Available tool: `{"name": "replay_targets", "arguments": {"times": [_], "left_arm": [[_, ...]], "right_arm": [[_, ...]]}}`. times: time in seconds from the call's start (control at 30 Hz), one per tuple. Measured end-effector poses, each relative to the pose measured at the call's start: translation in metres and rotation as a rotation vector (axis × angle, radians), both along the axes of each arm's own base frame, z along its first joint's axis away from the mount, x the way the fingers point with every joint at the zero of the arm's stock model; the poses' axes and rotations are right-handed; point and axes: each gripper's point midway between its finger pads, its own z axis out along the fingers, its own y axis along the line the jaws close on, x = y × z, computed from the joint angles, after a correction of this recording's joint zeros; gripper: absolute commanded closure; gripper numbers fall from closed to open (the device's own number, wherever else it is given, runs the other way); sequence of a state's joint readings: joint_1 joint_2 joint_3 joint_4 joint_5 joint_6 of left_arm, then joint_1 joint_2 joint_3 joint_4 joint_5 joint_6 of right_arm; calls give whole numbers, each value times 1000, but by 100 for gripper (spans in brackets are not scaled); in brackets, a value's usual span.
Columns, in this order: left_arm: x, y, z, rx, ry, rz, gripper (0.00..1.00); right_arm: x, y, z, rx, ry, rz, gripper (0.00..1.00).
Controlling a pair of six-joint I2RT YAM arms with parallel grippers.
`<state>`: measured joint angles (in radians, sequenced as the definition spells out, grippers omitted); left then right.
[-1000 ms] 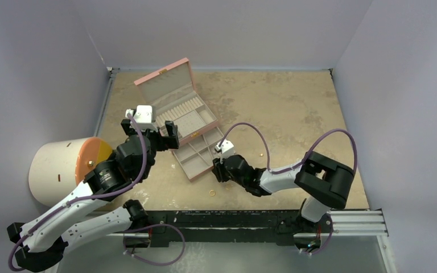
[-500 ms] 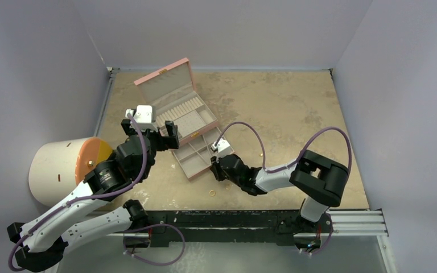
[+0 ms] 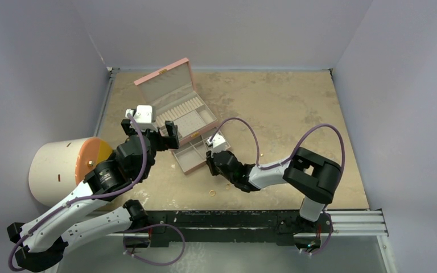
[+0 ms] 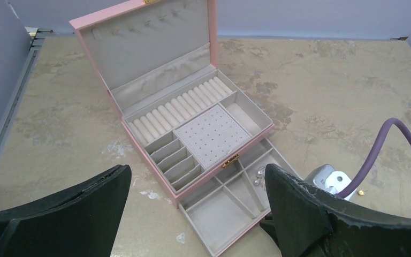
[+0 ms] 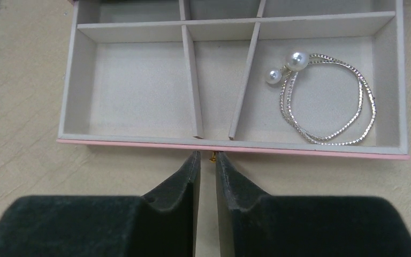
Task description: Organize the mixed jewelry
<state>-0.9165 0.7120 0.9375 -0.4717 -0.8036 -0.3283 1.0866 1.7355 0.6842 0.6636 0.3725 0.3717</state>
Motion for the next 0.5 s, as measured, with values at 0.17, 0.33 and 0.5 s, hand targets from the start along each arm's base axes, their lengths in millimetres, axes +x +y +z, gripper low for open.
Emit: {"name": "replay_targets", "arguments": {"times": [0.17,0.33,0.5], "left_arm": [[0,0,0,0,0,0,4],[0,0,0,0,0,0,4],[0,0,0,0,0,0,4]], "right_arm": [[8,6,-3,-13,-19,-14,82],[14,9,-10,-33,-38,-21,82],[19,11,-17,-52,-50,-29,83]]}}
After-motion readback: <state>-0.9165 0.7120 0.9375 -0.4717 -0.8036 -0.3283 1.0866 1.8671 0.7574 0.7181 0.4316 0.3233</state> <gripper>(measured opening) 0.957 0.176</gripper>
